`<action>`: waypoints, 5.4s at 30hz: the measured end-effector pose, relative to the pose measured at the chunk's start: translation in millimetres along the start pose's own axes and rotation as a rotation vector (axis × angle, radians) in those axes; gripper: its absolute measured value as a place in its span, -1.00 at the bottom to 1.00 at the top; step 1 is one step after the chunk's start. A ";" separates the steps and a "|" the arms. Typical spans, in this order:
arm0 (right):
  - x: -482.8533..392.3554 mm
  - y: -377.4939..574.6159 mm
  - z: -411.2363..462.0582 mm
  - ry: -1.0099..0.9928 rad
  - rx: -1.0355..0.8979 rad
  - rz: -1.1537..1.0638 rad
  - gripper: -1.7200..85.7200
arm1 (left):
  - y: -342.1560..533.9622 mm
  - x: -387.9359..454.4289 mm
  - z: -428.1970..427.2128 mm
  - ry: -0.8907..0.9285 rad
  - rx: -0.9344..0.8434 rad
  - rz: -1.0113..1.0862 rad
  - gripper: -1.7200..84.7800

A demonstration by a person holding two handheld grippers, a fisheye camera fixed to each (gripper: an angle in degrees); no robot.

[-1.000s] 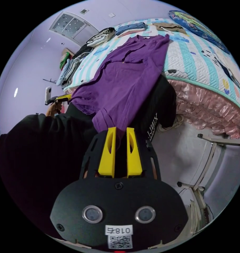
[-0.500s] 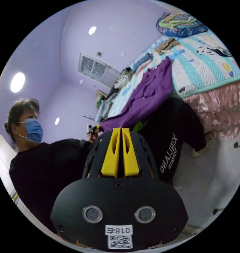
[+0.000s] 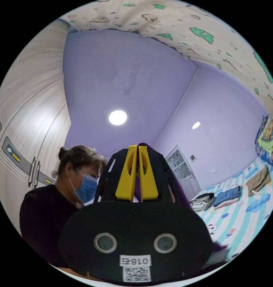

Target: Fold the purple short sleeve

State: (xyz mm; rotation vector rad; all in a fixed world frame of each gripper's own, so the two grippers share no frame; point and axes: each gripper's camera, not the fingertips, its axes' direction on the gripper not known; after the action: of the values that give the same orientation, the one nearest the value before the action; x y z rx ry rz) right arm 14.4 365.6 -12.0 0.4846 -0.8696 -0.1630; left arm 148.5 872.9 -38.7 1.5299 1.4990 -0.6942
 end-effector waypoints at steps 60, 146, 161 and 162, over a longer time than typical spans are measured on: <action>361.1 -43.6 84.8 0.949 -0.560 0.790 -0.96 | 256.1 -276.3 -84.6 -0.937 -1.013 -0.762 -0.98; 505.3 -190.8 17.1 1.194 -0.381 0.407 -0.96 | 995.0 -651.6 950.1 -0.779 -1.771 0.135 -0.68; 523.8 -136.7 30.8 0.820 -0.690 0.447 -0.84 | 897.8 -748.8 862.2 -0.540 -1.122 -0.661 -0.98; 524.2 -133.1 34.0 0.796 -0.725 0.450 -0.83 | 887.8 -751.4 858.4 -0.532 -1.104 -0.670 -0.98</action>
State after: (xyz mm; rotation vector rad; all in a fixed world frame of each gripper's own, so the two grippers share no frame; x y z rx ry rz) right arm 331.7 63.9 307.1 -0.3314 -0.0832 0.1315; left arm 1074.3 -158.9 371.1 -0.0051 1.5252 -0.4242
